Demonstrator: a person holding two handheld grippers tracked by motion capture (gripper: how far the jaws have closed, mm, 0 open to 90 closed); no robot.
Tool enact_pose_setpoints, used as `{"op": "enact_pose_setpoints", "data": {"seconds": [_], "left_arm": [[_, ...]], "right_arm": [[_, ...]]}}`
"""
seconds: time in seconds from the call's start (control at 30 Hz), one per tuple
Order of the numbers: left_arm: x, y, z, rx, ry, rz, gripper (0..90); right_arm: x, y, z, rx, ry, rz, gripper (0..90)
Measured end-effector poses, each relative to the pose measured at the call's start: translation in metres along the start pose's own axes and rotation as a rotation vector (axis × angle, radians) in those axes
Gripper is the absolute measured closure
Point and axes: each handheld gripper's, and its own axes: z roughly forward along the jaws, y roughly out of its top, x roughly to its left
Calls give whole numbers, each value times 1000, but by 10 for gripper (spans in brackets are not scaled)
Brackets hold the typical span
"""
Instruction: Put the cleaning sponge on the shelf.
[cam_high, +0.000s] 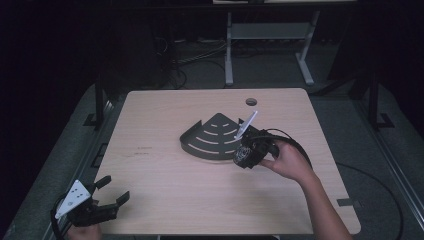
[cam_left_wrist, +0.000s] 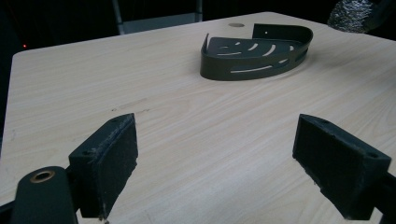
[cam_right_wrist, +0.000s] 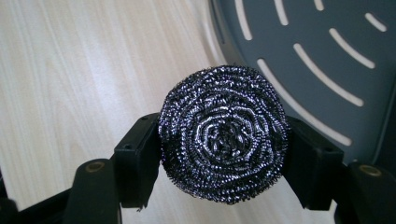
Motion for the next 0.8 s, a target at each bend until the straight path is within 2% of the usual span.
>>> {"op": "enact_pose_setpoints", "data": {"seconds": [0.27,0.8], "left_arm": [[0,0,0,-1,-2,2,133],[0,1,-1,-5,-2,2,133]], "right_arm": [[-10,14,-1,6,-2,0,335],[-33,38,14,34,14,26,335]]}}
